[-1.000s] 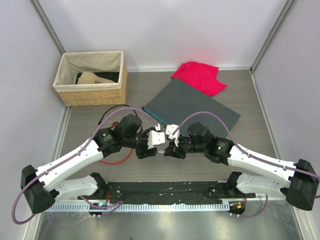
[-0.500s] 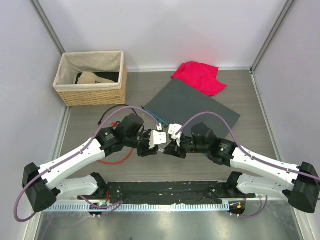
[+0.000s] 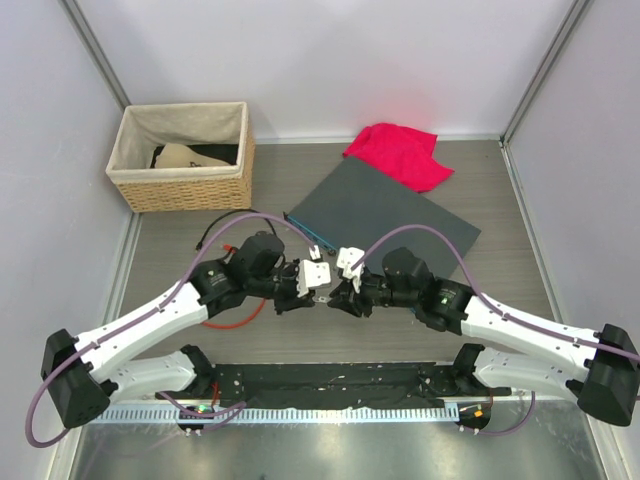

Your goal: Insert the plug into the switch port

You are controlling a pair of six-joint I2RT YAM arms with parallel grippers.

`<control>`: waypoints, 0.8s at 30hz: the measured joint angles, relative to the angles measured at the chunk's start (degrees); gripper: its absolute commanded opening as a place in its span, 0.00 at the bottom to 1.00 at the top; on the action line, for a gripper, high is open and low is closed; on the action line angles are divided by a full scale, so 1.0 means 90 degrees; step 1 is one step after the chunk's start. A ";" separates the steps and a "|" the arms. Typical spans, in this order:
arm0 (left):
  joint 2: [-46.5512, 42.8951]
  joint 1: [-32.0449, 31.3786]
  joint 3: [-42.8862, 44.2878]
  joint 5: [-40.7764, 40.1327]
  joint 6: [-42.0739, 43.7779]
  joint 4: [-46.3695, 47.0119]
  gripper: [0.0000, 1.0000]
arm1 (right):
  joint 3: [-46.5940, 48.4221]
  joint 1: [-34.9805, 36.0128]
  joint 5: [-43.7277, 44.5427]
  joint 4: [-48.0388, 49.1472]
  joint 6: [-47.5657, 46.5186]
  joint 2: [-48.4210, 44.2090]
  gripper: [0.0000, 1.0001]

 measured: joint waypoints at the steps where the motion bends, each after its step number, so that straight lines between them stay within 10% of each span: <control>1: -0.0056 0.0000 -0.0075 -0.0044 -0.0134 0.0109 0.00 | 0.0000 0.0005 0.0117 0.0029 0.0027 0.0000 0.48; 9: -0.0189 -0.0012 -0.0673 -0.1256 -0.1496 0.1260 0.00 | -0.0044 -0.0296 0.1379 0.0189 0.0372 -0.0002 0.91; 24: 0.1120 -0.0012 -0.1290 -0.3220 -0.2868 0.2844 0.00 | 0.1205 -0.4136 0.2348 0.0262 0.1841 0.1957 0.99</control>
